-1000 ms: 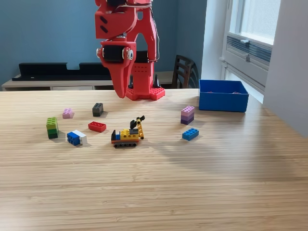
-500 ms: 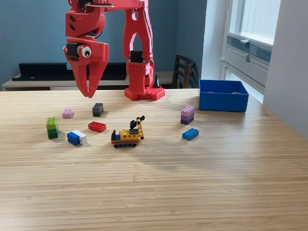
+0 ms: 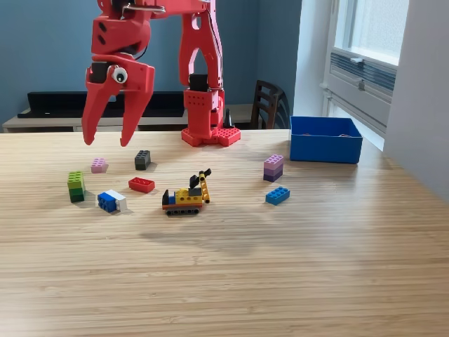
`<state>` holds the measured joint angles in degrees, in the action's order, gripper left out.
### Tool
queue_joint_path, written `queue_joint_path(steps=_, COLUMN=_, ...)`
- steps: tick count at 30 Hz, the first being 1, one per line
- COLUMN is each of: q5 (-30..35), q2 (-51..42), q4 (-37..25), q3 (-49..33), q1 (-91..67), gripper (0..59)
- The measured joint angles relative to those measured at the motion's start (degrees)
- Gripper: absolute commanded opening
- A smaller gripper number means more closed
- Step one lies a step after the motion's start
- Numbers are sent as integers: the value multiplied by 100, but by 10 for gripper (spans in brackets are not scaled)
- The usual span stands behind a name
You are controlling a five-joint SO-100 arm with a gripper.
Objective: Grasp a lego block and put it in the bin.
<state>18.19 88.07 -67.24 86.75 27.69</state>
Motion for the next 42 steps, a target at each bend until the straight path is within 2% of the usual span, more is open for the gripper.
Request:
queue_joint_path(steps=9, q5=0, q2=-1301, q4=0, q3=-325, q1=9, gripper=276)
queue_joint_path(steps=27, q5=53, q2=-2206, q4=0, q3=-1160, q1=9, gripper=264)
queue_joint_path(steps=35, q5=123, q2=-2637, q4=-97, q3=-1617, q1=132, gripper=235)
queue_joint_path(steps=42, q5=149, q2=-2962, q4=-237, q3=-1934, q1=176, gripper=165)
